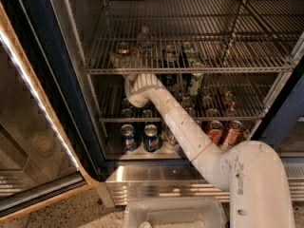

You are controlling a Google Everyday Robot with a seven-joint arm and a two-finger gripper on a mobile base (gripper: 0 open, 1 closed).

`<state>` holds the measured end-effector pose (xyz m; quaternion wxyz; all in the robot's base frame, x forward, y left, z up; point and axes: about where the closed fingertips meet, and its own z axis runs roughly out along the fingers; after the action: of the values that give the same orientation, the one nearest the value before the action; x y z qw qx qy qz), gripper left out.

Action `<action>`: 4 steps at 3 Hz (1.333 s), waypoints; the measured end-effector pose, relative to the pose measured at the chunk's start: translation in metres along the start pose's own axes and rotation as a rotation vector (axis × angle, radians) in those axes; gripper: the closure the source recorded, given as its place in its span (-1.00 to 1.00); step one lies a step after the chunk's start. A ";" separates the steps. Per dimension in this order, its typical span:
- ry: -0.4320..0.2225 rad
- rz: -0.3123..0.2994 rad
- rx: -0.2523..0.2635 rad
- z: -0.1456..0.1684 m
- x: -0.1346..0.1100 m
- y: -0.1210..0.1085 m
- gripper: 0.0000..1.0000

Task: Pick orange can from middle shelf of fridge

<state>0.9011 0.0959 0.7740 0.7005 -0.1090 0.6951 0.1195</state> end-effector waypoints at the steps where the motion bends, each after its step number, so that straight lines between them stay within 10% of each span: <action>1: 0.007 0.001 -0.003 0.003 0.003 0.001 0.03; 3: 0.007 0.001 -0.003 0.003 0.003 0.001 1.00; 4: 0.001 0.007 0.004 -0.001 0.003 0.003 1.00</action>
Offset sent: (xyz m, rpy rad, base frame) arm 0.0014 0.0020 -0.0056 0.0083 0.0025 -0.0168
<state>0.8993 0.0986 0.7714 0.7001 -0.1051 0.6959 0.1204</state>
